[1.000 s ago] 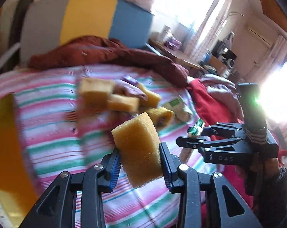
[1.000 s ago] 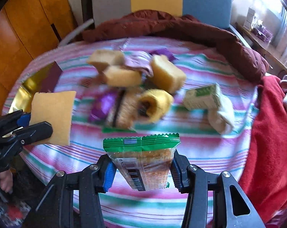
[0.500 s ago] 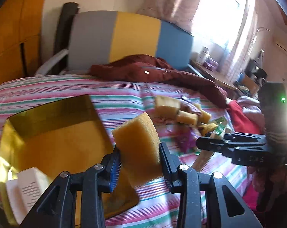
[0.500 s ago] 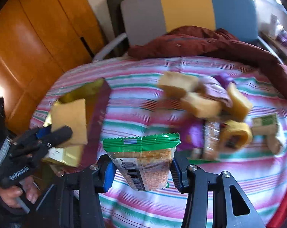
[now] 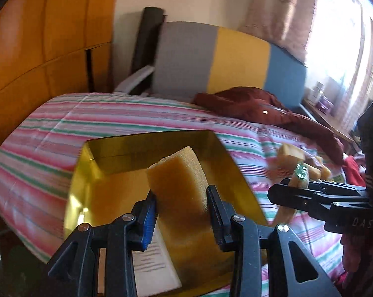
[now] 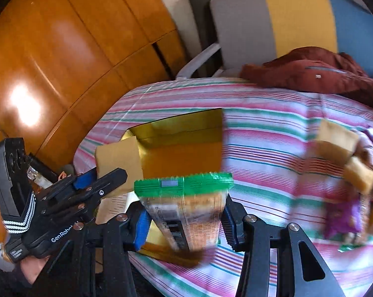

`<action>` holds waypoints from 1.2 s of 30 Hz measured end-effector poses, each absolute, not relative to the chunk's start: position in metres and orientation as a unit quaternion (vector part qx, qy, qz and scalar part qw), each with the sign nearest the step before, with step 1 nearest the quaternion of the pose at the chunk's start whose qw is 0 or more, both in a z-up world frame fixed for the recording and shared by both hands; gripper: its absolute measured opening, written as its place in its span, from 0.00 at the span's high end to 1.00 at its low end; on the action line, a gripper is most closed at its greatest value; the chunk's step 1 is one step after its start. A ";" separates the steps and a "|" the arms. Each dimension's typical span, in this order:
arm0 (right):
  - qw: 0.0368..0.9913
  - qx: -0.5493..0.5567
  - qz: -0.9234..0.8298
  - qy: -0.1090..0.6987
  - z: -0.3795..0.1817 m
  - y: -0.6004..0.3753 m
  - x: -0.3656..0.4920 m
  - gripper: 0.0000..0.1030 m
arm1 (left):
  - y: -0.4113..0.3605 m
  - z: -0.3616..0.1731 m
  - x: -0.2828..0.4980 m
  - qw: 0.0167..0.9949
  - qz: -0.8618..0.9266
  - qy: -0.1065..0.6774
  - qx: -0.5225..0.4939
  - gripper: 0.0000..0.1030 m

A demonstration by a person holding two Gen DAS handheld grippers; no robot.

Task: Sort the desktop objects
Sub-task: 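Carry sponge and cracker packet into the gold tray and release both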

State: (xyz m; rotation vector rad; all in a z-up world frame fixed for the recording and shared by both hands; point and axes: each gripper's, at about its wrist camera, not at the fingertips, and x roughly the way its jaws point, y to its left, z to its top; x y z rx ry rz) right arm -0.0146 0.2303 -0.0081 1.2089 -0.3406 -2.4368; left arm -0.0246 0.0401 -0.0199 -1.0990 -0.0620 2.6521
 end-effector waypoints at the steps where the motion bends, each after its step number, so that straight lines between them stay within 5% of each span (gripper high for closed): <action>1: 0.202 0.434 -0.870 -0.121 -0.009 0.224 -0.018 0.52 | 0.034 -0.021 -0.026 0.128 0.916 -0.024 -0.380 0.63; 26: 0.204 0.477 -0.850 -0.096 -0.028 0.130 -0.100 0.52 | -0.042 -0.054 -0.063 0.054 0.910 -0.059 -0.406 0.62; 30: 0.214 0.480 -0.844 -0.106 -0.030 0.119 -0.110 0.47 | -0.049 -0.057 -0.066 0.060 0.903 -0.084 -0.417 0.48; 36: 0.219 0.473 -0.846 -0.112 -0.028 0.114 -0.112 0.40 | -0.059 -0.054 -0.060 0.054 0.907 -0.093 -0.407 0.48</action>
